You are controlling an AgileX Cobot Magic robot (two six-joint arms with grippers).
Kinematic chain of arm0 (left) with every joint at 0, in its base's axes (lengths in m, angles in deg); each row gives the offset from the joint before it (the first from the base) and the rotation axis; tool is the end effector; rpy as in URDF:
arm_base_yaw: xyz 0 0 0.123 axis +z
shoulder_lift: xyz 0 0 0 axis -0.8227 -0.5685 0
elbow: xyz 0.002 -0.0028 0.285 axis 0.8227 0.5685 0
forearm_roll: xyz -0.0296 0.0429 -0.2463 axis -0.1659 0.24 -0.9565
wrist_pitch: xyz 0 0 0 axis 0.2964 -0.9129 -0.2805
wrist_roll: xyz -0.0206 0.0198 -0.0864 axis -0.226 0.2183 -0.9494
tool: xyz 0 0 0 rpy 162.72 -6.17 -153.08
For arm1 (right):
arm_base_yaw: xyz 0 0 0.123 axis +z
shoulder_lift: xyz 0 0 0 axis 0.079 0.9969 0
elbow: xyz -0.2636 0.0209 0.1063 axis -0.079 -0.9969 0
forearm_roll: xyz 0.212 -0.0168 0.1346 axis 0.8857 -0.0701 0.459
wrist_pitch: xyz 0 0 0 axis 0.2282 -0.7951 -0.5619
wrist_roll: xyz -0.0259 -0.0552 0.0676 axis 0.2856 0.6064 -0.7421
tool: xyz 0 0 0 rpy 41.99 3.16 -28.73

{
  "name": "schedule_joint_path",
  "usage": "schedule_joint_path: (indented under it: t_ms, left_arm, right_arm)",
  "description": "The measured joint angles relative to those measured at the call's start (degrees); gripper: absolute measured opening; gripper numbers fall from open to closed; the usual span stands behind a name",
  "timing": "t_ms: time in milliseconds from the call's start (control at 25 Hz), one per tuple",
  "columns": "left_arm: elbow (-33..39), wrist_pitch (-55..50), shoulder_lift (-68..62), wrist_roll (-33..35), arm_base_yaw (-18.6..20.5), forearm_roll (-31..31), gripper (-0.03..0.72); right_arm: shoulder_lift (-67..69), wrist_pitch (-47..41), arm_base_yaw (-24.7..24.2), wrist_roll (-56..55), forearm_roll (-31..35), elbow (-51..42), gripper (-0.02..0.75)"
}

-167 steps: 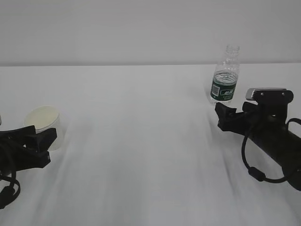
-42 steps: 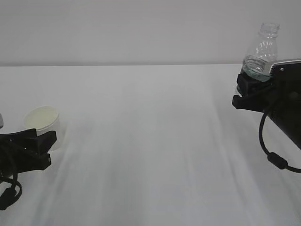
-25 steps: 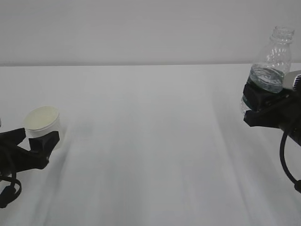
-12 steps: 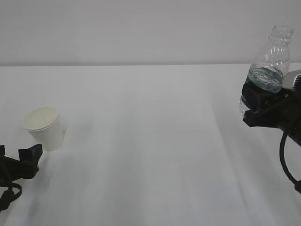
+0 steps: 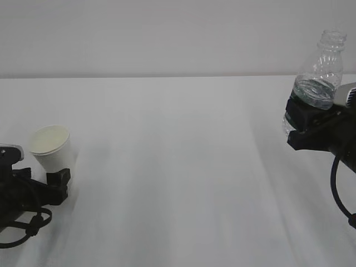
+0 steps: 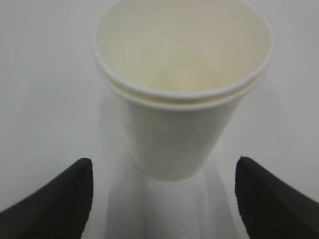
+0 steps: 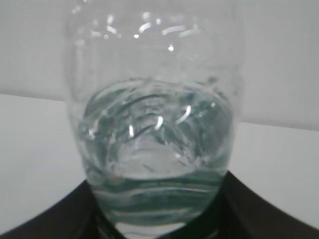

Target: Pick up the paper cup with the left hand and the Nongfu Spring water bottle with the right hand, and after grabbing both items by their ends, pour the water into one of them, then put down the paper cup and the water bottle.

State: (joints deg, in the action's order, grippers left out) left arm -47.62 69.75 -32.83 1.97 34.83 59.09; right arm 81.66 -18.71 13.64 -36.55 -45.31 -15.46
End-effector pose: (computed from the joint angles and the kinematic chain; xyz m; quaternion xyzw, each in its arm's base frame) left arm 0.2405 -0.0671 0.0692 0.0084 0.8482 -0.0439 0.5279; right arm 0.2594 0.0504 0.1626 -0.1158 0.7346 0.0657 0.6654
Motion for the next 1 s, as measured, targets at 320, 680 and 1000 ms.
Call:
schedule_joint_path:
  t_ms: [320,680,1000]
  left_arm:
    - [-2.8,0.0,-2.2,0.0,0.0,0.6,0.633]
    - [-6.1,0.0,-2.3,0.1,0.0,0.2,0.63]
    - [-9.3,0.0,-3.8,0.1,2.1,0.1,0.62]
  right_arm:
    - [0.0,0.0,0.0,0.0,0.0,0.0,0.362]
    - [0.0,0.0,0.0,0.0,0.0,0.0,0.362]
    - [0.0,0.0,0.0,0.0,0.0,0.0,0.361]
